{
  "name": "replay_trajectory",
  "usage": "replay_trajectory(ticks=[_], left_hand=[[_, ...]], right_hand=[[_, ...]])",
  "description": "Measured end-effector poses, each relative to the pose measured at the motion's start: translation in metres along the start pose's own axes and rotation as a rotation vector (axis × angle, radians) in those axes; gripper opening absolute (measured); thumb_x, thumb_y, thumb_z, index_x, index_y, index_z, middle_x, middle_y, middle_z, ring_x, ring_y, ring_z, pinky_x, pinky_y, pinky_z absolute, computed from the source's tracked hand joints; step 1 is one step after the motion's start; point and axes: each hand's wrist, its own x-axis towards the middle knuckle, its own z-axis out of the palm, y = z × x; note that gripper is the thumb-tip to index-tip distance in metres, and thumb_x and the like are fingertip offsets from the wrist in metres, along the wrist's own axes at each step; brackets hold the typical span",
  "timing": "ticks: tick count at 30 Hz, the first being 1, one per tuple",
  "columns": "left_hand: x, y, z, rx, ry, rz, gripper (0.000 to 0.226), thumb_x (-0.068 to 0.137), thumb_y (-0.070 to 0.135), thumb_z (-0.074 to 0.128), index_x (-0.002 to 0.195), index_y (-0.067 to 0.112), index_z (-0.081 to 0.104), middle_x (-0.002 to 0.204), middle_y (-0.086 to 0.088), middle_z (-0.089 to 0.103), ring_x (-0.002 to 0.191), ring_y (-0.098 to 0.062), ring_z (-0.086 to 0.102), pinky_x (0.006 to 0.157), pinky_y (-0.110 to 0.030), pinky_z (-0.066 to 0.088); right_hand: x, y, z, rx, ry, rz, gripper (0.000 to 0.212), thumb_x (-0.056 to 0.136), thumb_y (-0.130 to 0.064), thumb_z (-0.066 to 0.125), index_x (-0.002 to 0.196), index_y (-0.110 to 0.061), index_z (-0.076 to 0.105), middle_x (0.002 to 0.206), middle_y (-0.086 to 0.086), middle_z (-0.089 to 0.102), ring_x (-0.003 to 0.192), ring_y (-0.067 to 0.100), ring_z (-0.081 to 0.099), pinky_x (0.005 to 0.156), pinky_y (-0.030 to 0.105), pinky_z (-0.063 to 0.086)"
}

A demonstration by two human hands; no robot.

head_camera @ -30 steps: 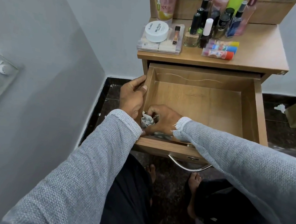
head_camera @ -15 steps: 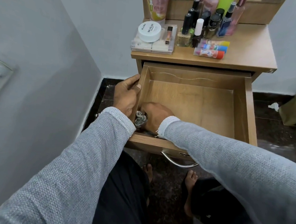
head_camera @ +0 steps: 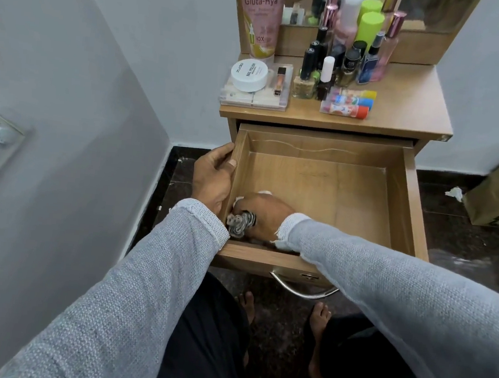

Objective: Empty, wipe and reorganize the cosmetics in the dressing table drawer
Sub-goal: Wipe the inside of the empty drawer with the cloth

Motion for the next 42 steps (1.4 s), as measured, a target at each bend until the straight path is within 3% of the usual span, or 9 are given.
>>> replay_trajectory(ticks=[4, 8, 16, 21, 25, 29, 34, 39, 42], left_hand=[[-0.004, 0.003, 0.004, 0.060, -0.012, 0.044, 0.039, 0.097, 0.000, 0.051, 0.133, 0.013, 0.058, 0.127, 0.001, 0.064, 0.115, -0.014, 0.061, 0.102, -0.036, 0.049], [-0.009, 0.007, 0.004, 0.107, -0.018, 0.087, 0.037, 0.099, 0.004, 0.050, 0.133, 0.016, 0.058, 0.127, 0.008, 0.063, 0.115, -0.009, 0.060, 0.101, -0.030, 0.049], [-0.011, 0.007, 0.004, 0.228, -0.029, 0.158, 0.041, 0.100, 0.007, 0.050, 0.139, 0.017, 0.053, 0.136, 0.005, 0.058, 0.123, -0.008, 0.054, 0.109, -0.031, 0.042], [-0.009, 0.006, 0.004, 0.255, -0.023, 0.156, 0.042, 0.099, 0.006, 0.050, 0.140, 0.016, 0.051, 0.138, 0.003, 0.056, 0.126, -0.010, 0.053, 0.110, -0.034, 0.042], [-0.010, 0.006, 0.002, 0.263, -0.032, 0.149, 0.043, 0.100, 0.007, 0.049, 0.141, 0.018, 0.050, 0.140, 0.004, 0.055, 0.127, -0.011, 0.051, 0.109, -0.034, 0.042], [-0.011, 0.006, 0.003, 0.268, -0.015, 0.153, 0.044, 0.100, 0.006, 0.048, 0.142, 0.016, 0.048, 0.143, 0.003, 0.052, 0.130, -0.011, 0.048, 0.110, -0.032, 0.040], [-0.010, 0.005, 0.003, 0.260, -0.013, 0.169, 0.042, 0.099, 0.005, 0.049, 0.140, 0.017, 0.052, 0.138, 0.004, 0.056, 0.124, -0.008, 0.052, 0.108, -0.032, 0.043], [-0.010, 0.006, 0.004, 0.288, -0.020, 0.197, 0.042, 0.099, 0.005, 0.050, 0.140, 0.015, 0.052, 0.136, 0.003, 0.058, 0.123, -0.009, 0.054, 0.107, -0.029, 0.044], [-0.010, 0.006, 0.003, 0.271, -0.023, 0.180, 0.042, 0.100, 0.005, 0.048, 0.141, 0.017, 0.051, 0.138, 0.005, 0.056, 0.124, -0.008, 0.053, 0.105, -0.025, 0.043]], right_hand=[[0.022, 0.015, -0.009, -0.053, 0.256, 0.128, 0.049, 0.081, -0.011, 0.069, 0.128, -0.012, 0.052, 0.134, 0.010, 0.051, 0.122, 0.030, 0.049, 0.102, 0.036, 0.040], [0.049, 0.032, -0.024, 0.132, 0.560, 0.358, 0.044, 0.088, -0.014, 0.065, 0.129, -0.008, 0.048, 0.132, 0.014, 0.045, 0.119, 0.030, 0.049, 0.098, 0.036, 0.041], [0.064, 0.050, -0.020, -0.493, 0.438, 0.100, 0.044, 0.094, -0.013, 0.052, 0.137, -0.005, 0.042, 0.131, 0.014, 0.045, 0.119, 0.032, 0.046, 0.079, 0.046, 0.053], [0.056, 0.065, -0.029, -0.813, 0.351, 0.029, 0.045, 0.062, -0.014, 0.080, 0.105, -0.009, 0.068, 0.103, 0.008, 0.065, 0.089, 0.025, 0.062, 0.058, 0.033, 0.055], [0.024, 0.086, -0.039, -0.879, 0.337, 0.041, 0.055, 0.068, -0.015, 0.080, 0.119, -0.009, 0.062, 0.117, 0.011, 0.060, 0.103, 0.028, 0.060, 0.070, 0.037, 0.056], [0.007, 0.099, -0.045, -0.888, 0.334, 0.097, 0.046, 0.065, -0.013, 0.082, 0.107, -0.008, 0.065, 0.105, 0.010, 0.061, 0.089, 0.026, 0.061, 0.059, 0.034, 0.054], [0.031, 0.073, -0.044, -0.922, 0.255, 0.029, 0.063, 0.064, -0.013, 0.083, 0.121, -0.004, 0.058, 0.119, 0.013, 0.057, 0.107, 0.030, 0.056, 0.076, 0.041, 0.055], [0.053, 0.064, -0.043, -0.981, 0.207, -0.101, 0.042, 0.053, -0.021, 0.087, 0.092, -0.013, 0.073, 0.099, 0.004, 0.066, 0.089, 0.021, 0.063, 0.063, 0.032, 0.055], [0.032, 0.077, -0.048, -1.072, 0.237, -0.108, 0.046, 0.070, -0.018, 0.078, 0.113, -0.010, 0.066, 0.121, 0.009, 0.060, 0.106, 0.025, 0.059, 0.084, 0.036, 0.053]])
